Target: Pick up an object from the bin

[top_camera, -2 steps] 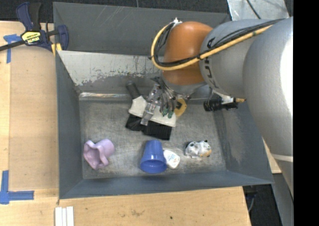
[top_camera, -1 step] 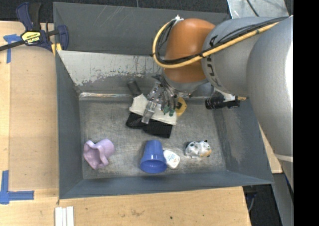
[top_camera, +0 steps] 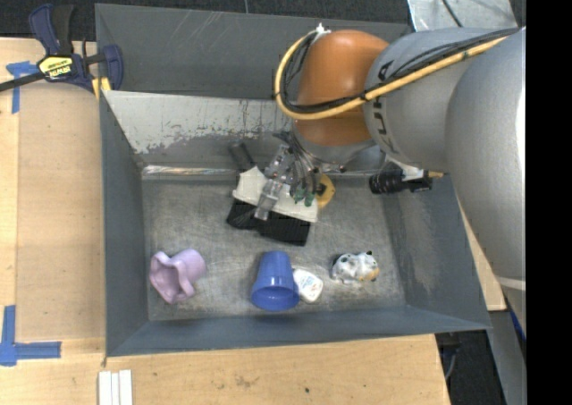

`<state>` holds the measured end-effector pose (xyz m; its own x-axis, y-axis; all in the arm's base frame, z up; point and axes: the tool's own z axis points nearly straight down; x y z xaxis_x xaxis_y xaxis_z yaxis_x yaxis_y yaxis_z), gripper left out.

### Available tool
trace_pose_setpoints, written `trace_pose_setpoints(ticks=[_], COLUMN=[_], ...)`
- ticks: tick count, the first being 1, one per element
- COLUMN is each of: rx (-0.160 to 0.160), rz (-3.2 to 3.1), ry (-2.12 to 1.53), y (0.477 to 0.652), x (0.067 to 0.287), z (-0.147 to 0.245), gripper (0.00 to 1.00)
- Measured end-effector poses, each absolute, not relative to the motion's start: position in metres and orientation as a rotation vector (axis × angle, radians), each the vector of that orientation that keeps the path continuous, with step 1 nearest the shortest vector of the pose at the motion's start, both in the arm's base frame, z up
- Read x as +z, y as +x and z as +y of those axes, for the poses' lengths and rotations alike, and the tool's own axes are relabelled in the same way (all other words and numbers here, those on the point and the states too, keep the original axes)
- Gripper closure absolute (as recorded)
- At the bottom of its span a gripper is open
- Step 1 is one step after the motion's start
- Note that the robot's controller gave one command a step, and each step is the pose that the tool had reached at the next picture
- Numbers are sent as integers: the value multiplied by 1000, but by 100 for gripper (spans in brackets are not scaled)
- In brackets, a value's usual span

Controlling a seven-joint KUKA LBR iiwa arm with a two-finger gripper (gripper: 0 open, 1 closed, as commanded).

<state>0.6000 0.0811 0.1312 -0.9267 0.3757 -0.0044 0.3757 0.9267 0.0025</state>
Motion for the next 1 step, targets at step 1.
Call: trace_pose_setpoints(ticks=[1], rx=[-1], rz=[3085], ry=[601], y=[599], x=[136], z=[81], gripper=[100])
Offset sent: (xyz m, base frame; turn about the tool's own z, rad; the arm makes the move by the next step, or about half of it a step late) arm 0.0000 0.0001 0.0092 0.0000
